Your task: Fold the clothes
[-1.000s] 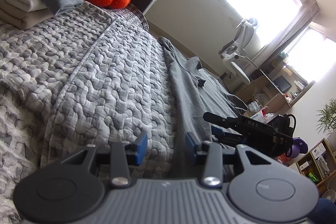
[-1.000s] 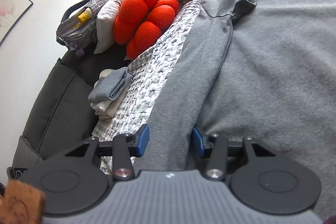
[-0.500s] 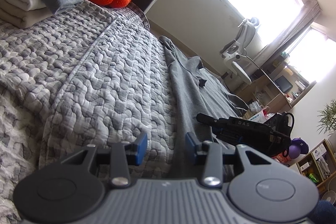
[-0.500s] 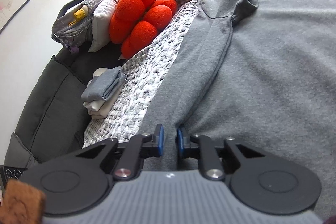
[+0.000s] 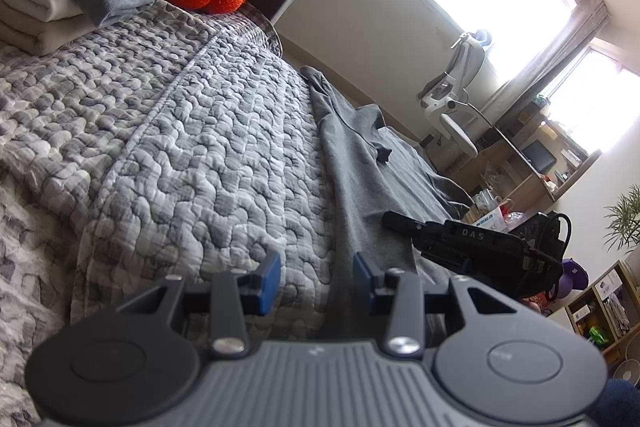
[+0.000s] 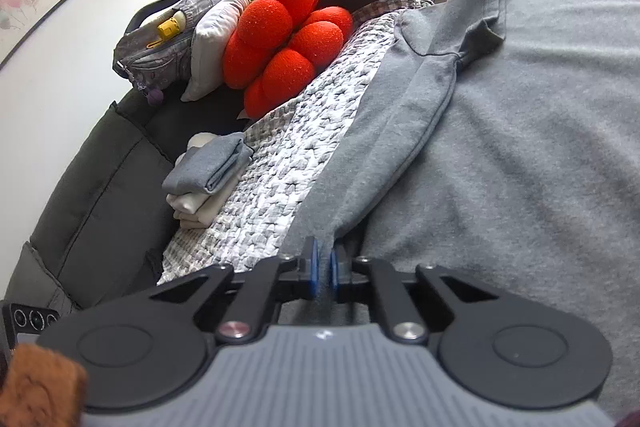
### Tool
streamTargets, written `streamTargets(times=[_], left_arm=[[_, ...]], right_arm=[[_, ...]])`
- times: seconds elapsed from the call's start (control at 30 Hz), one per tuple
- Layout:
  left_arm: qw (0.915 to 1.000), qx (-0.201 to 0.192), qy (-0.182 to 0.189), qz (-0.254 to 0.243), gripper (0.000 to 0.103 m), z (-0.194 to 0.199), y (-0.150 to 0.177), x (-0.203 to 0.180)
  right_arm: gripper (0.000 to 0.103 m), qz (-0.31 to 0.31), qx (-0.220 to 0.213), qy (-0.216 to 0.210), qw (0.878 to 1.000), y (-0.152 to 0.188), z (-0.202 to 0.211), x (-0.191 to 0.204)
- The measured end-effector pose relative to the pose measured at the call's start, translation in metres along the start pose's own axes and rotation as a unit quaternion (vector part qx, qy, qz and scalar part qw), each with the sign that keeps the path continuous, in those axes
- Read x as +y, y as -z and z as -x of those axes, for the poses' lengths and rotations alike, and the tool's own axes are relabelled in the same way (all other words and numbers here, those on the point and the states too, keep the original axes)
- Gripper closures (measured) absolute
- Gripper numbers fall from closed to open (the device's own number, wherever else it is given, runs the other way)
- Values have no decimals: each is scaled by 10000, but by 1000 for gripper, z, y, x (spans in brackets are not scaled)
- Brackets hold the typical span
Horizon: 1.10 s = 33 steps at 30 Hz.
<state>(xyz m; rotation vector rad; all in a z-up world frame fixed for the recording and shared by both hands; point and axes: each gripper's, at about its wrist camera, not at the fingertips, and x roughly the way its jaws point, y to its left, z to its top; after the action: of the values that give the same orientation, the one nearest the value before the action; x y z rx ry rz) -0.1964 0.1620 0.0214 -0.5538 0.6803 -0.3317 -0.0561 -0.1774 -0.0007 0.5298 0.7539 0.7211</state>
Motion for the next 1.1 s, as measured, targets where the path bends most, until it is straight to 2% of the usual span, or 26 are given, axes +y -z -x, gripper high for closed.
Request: streamTargets(times=[0.23, 0.4, 0.57, 0.9, 1.0, 1.1], left_arm=[[10000, 12, -2, -7, 62, -1, -1, 0], [10000, -3, 0, -11, 62, 0, -1, -1], [10000, 17, -10, -30, 62, -1, -1, -1], [10000, 35, -3, -44, 62, -4, -1, -1], [10000, 30, -1, -65, 62, -2, -2, 0], [10000, 36, 20, -70, 62, -4, -2, 2]], right_arm=[[96, 339, 11, 139, 9993, 4, 2, 6], [94, 288, 93, 34, 9995, 7, -1, 6], [93, 237, -29, -155, 9996, 7, 4, 6], [90, 346, -126, -19, 9993, 3, 11, 6], [89, 225, -104, 140, 9996, 2, 11, 1], [89, 61, -125, 75, 9999, 3, 16, -5]])
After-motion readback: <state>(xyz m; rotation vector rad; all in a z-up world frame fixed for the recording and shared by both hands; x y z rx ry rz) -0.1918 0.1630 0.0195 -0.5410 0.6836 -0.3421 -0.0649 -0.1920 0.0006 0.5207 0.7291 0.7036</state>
